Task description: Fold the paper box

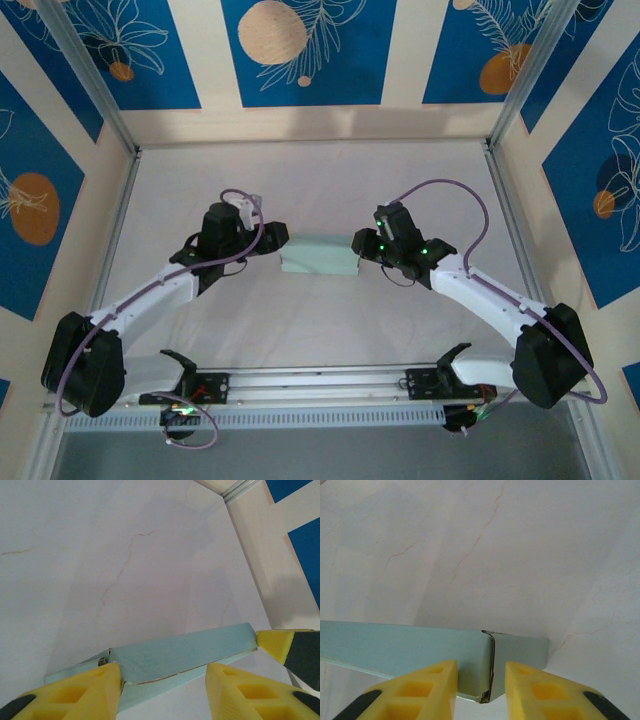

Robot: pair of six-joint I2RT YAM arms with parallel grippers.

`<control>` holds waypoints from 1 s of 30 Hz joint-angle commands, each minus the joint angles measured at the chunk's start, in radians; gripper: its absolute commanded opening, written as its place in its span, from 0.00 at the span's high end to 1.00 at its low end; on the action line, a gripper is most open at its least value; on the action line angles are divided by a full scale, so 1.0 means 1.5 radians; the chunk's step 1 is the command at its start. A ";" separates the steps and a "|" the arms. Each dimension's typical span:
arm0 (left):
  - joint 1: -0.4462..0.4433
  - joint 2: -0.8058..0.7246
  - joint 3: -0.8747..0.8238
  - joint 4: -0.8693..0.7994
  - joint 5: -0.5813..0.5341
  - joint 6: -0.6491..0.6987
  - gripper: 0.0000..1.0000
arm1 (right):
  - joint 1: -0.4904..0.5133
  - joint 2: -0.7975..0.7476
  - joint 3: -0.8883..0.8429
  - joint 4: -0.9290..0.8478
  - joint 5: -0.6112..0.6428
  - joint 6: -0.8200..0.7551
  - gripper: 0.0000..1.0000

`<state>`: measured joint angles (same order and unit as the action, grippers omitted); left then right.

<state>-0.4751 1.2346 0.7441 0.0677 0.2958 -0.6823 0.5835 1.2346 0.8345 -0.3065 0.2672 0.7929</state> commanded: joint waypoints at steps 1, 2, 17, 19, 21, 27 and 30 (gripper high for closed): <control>0.004 -0.007 -0.010 0.005 0.003 -0.003 0.52 | 0.007 0.015 0.004 -0.057 0.014 -0.004 0.68; 0.005 -0.008 -0.013 0.001 -0.004 -0.002 0.52 | 0.007 0.015 0.004 -0.057 0.015 -0.004 0.68; 0.018 0.002 -0.022 0.021 0.017 -0.017 0.54 | 0.012 0.024 0.005 -0.056 0.020 -0.005 0.68; 0.017 0.005 -0.027 0.031 0.025 -0.027 0.55 | 0.012 0.025 0.005 -0.057 0.021 -0.006 0.68; 0.017 0.009 -0.034 0.043 0.029 -0.039 0.56 | 0.012 0.027 0.009 -0.057 0.020 -0.005 0.68; 0.014 0.018 -0.053 0.086 0.040 -0.074 0.58 | 0.012 0.031 0.017 -0.061 0.015 -0.005 0.68; 0.011 0.020 -0.051 0.091 0.044 -0.076 0.59 | 0.012 0.032 0.019 -0.061 0.014 -0.006 0.68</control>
<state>-0.4583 1.2549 0.6754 0.1570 0.3187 -0.7700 0.5938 1.2583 0.8589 -0.3191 0.2886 0.7929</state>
